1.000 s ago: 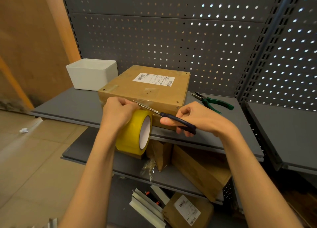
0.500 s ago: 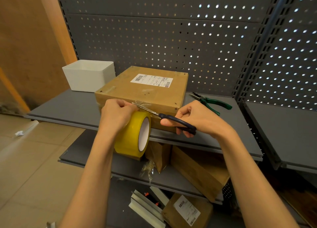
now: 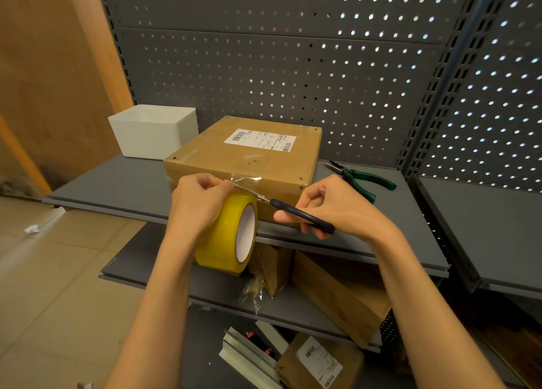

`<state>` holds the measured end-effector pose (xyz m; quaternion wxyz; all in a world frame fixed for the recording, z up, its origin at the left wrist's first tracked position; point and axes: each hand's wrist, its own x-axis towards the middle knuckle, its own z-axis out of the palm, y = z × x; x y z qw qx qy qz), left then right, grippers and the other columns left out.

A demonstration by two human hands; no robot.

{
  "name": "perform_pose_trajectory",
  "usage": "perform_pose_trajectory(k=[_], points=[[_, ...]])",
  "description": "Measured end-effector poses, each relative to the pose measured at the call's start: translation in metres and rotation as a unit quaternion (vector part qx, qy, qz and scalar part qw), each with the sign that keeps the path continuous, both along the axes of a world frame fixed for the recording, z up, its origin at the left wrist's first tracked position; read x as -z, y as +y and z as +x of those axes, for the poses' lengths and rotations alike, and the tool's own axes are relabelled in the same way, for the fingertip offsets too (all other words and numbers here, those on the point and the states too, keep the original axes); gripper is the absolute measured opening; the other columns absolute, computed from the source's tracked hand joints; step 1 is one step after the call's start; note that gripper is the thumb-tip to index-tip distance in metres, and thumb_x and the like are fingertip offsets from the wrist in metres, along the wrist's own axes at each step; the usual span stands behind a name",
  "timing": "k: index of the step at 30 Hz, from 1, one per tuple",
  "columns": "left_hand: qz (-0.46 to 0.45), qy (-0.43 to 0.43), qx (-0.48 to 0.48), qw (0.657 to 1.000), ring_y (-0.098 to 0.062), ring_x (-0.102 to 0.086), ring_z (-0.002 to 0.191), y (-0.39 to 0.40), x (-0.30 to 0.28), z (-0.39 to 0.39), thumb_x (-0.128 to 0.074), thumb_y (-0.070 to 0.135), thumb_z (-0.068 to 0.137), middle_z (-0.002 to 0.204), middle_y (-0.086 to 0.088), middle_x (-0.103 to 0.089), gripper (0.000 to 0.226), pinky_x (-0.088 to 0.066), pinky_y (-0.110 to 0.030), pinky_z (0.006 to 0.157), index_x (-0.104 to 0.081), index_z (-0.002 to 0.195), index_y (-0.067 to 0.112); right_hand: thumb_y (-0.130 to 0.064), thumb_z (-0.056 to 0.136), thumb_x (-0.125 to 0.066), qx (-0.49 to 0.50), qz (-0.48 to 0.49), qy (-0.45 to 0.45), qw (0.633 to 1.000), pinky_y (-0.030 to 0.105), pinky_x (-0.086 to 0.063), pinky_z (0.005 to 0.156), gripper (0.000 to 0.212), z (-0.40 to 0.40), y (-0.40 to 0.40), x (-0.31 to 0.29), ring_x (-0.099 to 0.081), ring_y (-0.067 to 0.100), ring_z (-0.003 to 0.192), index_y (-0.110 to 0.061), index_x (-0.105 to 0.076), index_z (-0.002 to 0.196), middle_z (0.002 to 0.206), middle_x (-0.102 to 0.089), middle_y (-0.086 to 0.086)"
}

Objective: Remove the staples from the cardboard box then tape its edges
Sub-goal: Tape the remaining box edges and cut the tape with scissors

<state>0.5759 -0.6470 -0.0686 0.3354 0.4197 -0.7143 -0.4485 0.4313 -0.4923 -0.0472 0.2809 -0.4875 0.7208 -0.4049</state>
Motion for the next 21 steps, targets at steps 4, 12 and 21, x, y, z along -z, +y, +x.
perform_pose_trajectory(k=[4, 12, 21], points=[[0.011, 0.027, 0.016, 0.999, -0.019, -0.058, 0.086, 0.001, -0.001, 0.004, -0.065, 0.033, 0.082, 0.082, 0.0, -0.065, 0.018, -0.048, -0.04, 0.081, -0.067, 0.075, 0.017, -0.044, 0.064, -0.081, 0.013, -0.004, 0.007, 1.0, 0.015, -0.042, 0.041, 0.037, 0.006, 0.0, 0.0, -0.054, 0.007, 0.039, -0.009, -0.068, 0.068, 0.053, -0.066, 0.003], [-0.023, 0.079, -0.025, 0.996, -0.011, -0.054, 0.073, -0.005, -0.006, 0.009, -0.065, 0.03, 0.082, 0.077, 0.0, -0.063, 0.016, -0.046, -0.033, 0.071, -0.067, 0.07, 0.021, -0.037, 0.063, -0.082, 0.073, -0.071, -0.01, 0.995, 0.015, -0.041, 0.039, 0.036, 0.021, -0.006, 0.001, -0.054, 0.003, 0.038, -0.004, -0.067, 0.071, 0.052, -0.065, 0.003], [-0.06, 0.103, -0.059, 0.991, -0.005, -0.048, 0.061, -0.011, 0.001, 0.013, -0.066, 0.02, 0.08, 0.066, 0.003, -0.054, 0.005, -0.041, -0.022, 0.059, -0.062, 0.079, 0.016, -0.043, 0.066, -0.077, 0.231, -0.252, 0.001, 0.94, 0.016, -0.044, 0.04, 0.04, 0.009, -0.001, -0.014, -0.057, 0.005, 0.04, -0.006, -0.067, 0.077, 0.059, -0.067, 0.006]])
